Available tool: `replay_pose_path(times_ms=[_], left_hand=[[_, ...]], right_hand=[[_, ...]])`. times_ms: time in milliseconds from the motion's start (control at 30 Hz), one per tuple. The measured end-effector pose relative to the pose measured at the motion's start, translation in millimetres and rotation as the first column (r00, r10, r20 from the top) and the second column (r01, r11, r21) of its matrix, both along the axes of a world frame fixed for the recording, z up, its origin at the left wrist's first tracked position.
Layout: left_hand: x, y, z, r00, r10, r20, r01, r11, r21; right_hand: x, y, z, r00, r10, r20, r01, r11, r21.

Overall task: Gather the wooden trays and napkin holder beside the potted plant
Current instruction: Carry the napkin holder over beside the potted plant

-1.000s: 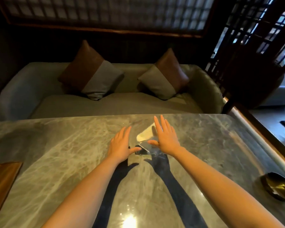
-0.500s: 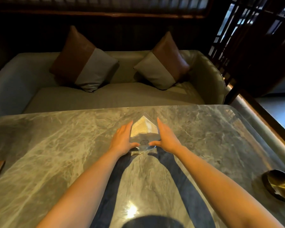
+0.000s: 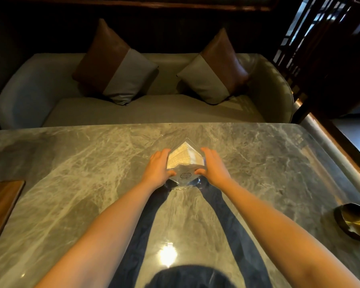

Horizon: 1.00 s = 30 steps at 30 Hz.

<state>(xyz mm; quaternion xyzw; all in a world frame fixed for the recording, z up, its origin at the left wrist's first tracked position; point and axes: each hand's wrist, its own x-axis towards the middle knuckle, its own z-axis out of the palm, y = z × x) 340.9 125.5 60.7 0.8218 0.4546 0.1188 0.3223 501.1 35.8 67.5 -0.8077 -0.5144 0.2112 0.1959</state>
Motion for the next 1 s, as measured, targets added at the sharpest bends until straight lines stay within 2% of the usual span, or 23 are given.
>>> replay_pose_path(times_ms=[233,400,733,1000], left_hand=[[-60,-14,8,1.0,0.001,-0.02,-0.002,0.999,-0.037],[-122,-14,21,0.997,0.04,-0.06,-0.04,0.999,0.008],[-283,6,56,0.962,0.274,-0.011,-0.271,0.957,0.107],[-431,1,68,0.872,0.489,-0.007,-0.484,0.865,0.129]], right_hand=[[-55,-9,9,0.999,0.004,-0.043,-0.006,0.999,-0.036],[-112,-1,21,0.996,0.065,-0.064,-0.068,0.997,-0.036],[-259,57,54,0.954,0.3,-0.021,-0.298,0.951,0.078],[-398,96,65,0.847,0.532,-0.024,-0.526,0.843,0.113]])
